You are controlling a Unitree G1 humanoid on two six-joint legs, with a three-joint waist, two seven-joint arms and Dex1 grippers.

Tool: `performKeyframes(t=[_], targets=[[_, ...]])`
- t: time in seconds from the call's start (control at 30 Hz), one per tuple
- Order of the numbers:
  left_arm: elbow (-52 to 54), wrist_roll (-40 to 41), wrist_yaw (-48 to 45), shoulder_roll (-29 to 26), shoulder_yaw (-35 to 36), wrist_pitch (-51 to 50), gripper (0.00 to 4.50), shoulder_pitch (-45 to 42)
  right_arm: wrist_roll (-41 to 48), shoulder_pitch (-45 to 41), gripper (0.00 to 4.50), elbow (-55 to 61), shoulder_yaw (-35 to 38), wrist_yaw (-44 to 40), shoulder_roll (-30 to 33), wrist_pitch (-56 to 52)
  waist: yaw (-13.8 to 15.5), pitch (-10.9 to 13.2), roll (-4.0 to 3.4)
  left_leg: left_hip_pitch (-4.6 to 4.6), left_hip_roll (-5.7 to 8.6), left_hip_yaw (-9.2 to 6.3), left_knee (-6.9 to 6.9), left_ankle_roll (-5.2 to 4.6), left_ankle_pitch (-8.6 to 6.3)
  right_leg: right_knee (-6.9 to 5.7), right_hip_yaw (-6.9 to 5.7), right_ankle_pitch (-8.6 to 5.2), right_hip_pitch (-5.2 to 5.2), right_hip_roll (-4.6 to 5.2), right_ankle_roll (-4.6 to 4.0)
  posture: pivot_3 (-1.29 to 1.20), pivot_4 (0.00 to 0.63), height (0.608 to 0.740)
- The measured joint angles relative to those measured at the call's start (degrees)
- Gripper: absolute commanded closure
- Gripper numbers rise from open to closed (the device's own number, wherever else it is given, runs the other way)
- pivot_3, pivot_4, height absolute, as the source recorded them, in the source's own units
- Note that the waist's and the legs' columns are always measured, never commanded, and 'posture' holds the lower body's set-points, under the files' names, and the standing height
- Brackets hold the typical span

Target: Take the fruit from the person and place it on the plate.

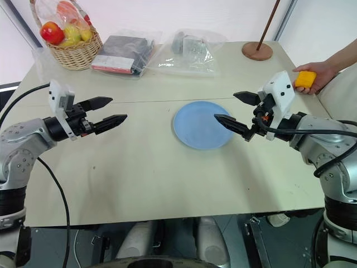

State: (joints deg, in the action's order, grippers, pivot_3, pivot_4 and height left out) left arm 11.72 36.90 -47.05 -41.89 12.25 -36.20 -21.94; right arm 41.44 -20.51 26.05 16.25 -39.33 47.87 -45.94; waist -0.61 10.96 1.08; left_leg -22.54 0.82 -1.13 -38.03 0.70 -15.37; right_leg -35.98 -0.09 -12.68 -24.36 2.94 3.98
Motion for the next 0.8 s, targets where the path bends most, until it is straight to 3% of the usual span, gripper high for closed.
performKeyframes(t=[0.8], targets=[[-0.2, -1.4, 2.9, 3.2, 0.0, 1.0, 0.00, -0.4, 2.7, 0.8, 0.05, 2.0, 0.1, 3.5, 0.0, -1.4, 0.1, 0.0, 0.00, -0.02, 0.00, 0.00, 0.00, 0.00, 0.00, 0.03, 0.00, 0.00, 0.00, 0.01, 0.00, 0.00, 0.150, 0.740]])
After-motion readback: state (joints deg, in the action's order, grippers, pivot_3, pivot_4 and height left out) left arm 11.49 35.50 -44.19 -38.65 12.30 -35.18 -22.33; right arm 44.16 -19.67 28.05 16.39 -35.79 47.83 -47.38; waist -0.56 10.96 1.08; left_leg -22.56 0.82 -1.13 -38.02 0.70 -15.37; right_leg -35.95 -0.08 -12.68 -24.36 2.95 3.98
